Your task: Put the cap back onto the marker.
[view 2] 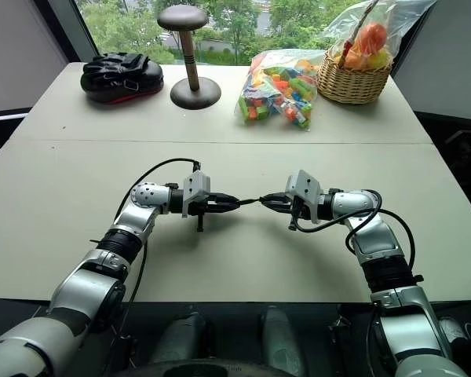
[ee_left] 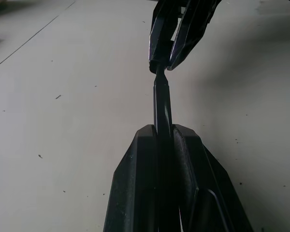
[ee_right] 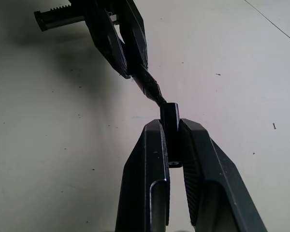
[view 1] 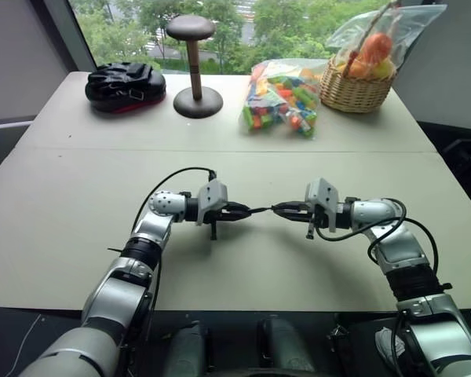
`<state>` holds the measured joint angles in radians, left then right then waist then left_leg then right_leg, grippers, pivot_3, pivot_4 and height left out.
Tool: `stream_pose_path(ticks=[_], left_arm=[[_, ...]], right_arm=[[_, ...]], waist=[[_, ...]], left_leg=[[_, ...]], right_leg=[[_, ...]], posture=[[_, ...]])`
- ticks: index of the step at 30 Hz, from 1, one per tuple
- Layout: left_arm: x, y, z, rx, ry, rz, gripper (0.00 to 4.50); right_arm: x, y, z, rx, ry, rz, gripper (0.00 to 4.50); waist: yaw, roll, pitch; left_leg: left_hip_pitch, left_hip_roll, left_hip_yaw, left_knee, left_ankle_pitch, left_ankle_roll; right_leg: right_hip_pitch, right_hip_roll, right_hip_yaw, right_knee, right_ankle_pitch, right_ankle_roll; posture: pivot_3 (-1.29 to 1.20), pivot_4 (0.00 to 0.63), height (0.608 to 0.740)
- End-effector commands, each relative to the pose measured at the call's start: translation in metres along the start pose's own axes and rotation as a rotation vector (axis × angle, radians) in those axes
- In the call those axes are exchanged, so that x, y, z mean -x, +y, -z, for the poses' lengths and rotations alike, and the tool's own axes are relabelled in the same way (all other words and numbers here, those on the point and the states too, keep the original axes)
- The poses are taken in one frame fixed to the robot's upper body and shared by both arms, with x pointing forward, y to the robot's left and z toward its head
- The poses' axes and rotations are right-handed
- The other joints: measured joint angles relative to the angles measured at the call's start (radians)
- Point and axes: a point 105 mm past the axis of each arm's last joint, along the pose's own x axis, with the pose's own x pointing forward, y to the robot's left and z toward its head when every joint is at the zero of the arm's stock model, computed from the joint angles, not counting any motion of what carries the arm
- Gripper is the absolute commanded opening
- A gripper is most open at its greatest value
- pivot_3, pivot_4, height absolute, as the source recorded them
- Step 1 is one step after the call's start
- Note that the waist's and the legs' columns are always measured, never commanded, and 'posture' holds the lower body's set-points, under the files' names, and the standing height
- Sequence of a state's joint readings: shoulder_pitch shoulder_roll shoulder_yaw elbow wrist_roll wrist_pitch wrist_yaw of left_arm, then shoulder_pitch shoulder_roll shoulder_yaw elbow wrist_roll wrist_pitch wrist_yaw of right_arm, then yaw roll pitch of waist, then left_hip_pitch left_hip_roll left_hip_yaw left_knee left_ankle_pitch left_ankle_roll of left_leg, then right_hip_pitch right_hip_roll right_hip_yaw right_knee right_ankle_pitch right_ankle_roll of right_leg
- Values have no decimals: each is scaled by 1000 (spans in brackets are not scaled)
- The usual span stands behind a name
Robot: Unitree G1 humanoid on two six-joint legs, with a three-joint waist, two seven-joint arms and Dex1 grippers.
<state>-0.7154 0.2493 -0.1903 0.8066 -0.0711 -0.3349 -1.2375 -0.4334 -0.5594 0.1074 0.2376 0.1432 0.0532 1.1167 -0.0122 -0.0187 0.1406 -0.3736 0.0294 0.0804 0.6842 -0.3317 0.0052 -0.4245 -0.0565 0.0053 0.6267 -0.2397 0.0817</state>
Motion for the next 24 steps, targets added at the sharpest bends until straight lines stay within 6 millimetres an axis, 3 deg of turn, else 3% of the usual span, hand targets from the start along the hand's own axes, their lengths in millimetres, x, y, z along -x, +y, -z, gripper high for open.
stream_pose_path(ticks=[1, 16, 24], left_arm=[[-6, 2, -9, -40, -10, 16, 0], [-20, -8, -14, -184, 49, 175, 0], [-25, 3, -21, -243, 83, 151, 0]], right_arm=[[-1, 0, -13, 34, -44, 4, 21], [-14, 11, -34, 145, -62, -95, 21], [-25, 6, -50, 266, -55, -102, 21]], waist=[[1, 0, 0], [1, 0, 0], [0, 0, 0]], left_leg=[[0, 0, 0, 0, 0, 0], [0, 0, 0, 0, 0, 0], [0, -1, 0, 0, 0, 0]], right_leg=[[0, 0, 0, 0, 0, 0], [0, 1, 0, 0, 0, 0], [0, 1, 0, 0, 0, 0]], posture=[[0, 150, 740], [0, 150, 740], [0, 150, 740]])
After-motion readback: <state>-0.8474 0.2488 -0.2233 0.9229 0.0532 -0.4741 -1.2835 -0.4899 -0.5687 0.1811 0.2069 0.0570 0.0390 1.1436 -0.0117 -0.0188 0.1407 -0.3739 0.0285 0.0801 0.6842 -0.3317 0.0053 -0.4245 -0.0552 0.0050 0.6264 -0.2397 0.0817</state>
